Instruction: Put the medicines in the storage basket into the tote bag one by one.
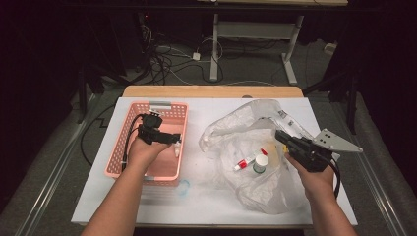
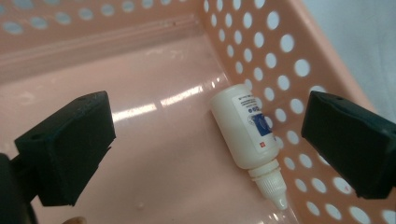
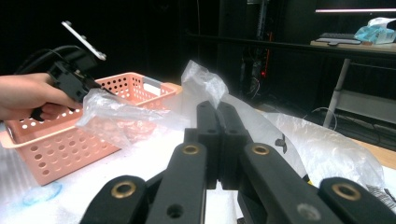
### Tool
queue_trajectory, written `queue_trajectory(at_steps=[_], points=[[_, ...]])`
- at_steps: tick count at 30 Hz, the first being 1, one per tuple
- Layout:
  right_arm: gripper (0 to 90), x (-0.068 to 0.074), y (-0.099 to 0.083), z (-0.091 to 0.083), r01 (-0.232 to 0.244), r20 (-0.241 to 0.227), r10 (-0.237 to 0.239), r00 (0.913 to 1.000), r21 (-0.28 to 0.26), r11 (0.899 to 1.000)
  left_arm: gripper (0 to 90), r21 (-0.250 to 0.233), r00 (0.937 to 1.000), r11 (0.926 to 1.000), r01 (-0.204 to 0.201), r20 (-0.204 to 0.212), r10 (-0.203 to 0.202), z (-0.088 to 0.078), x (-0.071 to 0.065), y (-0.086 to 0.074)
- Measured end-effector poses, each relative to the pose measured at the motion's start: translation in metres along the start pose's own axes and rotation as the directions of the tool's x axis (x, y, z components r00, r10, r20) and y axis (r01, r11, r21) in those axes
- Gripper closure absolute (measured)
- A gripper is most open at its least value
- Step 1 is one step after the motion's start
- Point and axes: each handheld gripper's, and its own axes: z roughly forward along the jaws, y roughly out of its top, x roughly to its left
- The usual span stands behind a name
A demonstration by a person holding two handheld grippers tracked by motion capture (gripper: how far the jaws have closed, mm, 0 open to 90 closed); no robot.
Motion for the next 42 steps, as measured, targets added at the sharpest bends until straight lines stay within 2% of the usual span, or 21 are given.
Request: queue_trajectory(at_steps=[3,7,10,13,17,20,22,26,33,36,42], points=[[90.0,0.001,0.001,0.000,-0.003,-0.001,0.003,1.0000,-0.002,1.000,3.5,0.042,0.9998,0.9991,0.006,-0.018,-0.005,0.009,0.002,0.002],[90.0,0.001,0.001,0.000,0.000,0.001,0.000,1.0000,0.001,1.000,10.0,0.071,0.9995,0.9971,0.026,0.017,-0.027,0.018,0.002,0.004],[90.0,0.001,0.001,0.000,0.001,0.001,-0.001,1.0000,0.000,1.000,13.9,0.093,1.0000,0.9957,0.007,0.001,-0.007,0.020,-0.001,0.006],[90.0,0.001,0.001,-0.001,0.005,0.003,-0.005,1.0000,-0.001,1.000,14.4,0.095,0.9998,0.9954,0.018,0.004,-0.019,0.021,-0.001,0.005],[90.0,0.002,0.001,-0.001,0.008,0.004,-0.008,1.0000,-0.001,1.000,15.0,0.140,0.9994,0.9901,-0.015,-0.029,0.019,0.024,-0.004,0.004],[90.0,0.002,0.001,-0.001,0.006,0.004,-0.006,1.0000,0.001,1.000,16.3,0.148,0.9992,0.9889,-0.013,-0.035,0.018,0.023,-0.003,0.004],[90.0,0.003,0.001,0.000,0.007,0.003,-0.007,1.0000,0.003,1.000,20.7,0.164,0.9984,0.9862,-0.021,-0.048,0.030,0.023,-0.003,0.004],[90.0,0.003,0.001,0.000,0.008,0.002,-0.008,1.0000,0.002,1.000,33.1,0.194,0.9979,0.9803,-0.038,-0.044,0.047,0.020,-0.004,0.003],[90.0,0.003,0.001,0.000,0.017,0.001,-0.017,0.9999,0.006,1.000,49.4,0.252,0.9946,0.9650,-0.072,-0.054,0.088,0.024,-0.009,0.000],[90.0,0.004,0.001,0.000,0.016,0.001,-0.016,0.9999,0.006,1.000,51.5,0.251,0.9903,0.9637,-0.092,-0.078,0.115,0.026,-0.013,0.000],[90.0,0.004,0.000,0.001,0.009,0.000,-0.009,1.0000,0.006,1.000,56.0,0.238,0.9904,0.9670,-0.090,-0.081,0.112,0.028,-0.013,0.000]])
